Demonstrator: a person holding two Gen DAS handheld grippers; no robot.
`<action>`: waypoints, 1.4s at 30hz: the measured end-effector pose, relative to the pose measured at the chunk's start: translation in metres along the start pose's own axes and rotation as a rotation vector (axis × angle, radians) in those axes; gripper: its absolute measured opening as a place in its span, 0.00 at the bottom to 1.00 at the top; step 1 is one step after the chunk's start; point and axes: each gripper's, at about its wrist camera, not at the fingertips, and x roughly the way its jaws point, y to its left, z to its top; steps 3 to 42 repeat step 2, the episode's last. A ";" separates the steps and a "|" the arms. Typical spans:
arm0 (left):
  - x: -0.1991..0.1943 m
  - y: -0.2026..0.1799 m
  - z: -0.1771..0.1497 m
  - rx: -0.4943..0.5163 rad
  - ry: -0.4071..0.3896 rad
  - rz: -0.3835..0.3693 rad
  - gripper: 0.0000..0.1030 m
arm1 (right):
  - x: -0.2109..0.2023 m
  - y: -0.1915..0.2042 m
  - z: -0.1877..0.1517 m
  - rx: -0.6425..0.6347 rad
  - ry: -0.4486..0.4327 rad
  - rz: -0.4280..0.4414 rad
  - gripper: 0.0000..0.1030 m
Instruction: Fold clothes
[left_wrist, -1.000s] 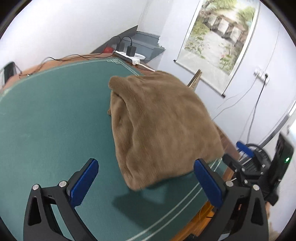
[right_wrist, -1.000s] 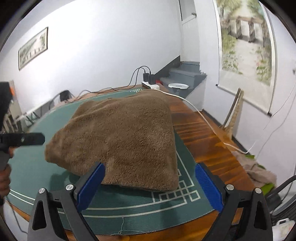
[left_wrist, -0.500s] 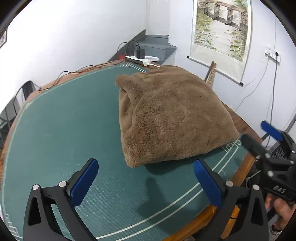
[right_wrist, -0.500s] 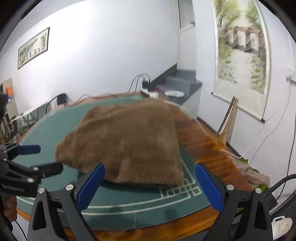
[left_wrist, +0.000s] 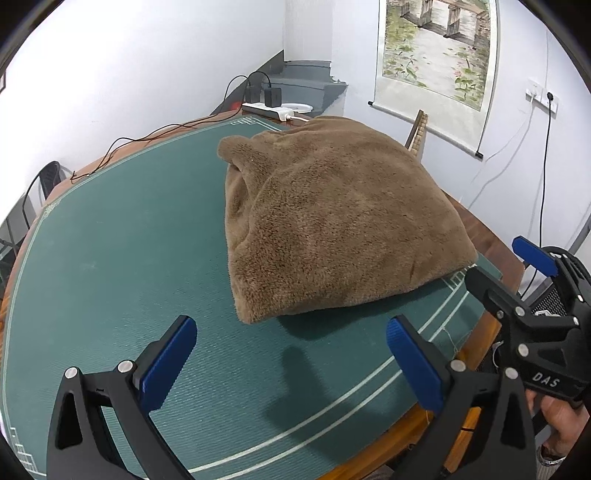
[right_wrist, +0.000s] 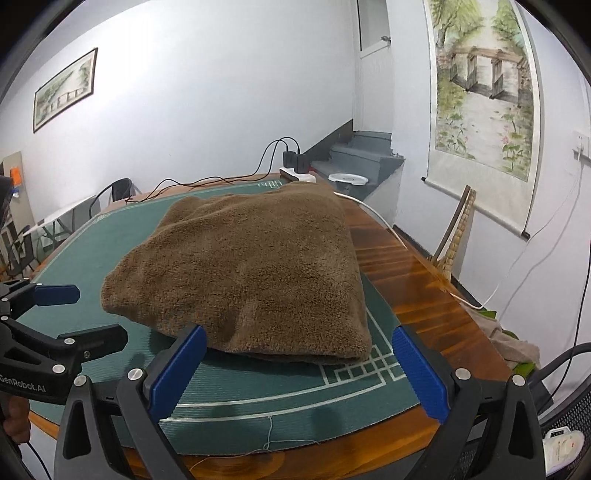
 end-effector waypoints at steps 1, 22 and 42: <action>0.000 0.000 0.000 0.000 -0.003 -0.002 1.00 | 0.001 -0.001 0.000 0.002 0.003 -0.001 0.99; 0.000 -0.001 -0.001 0.001 -0.006 -0.004 1.00 | 0.002 -0.002 -0.001 0.004 0.006 -0.002 0.99; 0.000 -0.001 -0.001 0.001 -0.006 -0.004 1.00 | 0.002 -0.002 -0.001 0.004 0.006 -0.002 0.99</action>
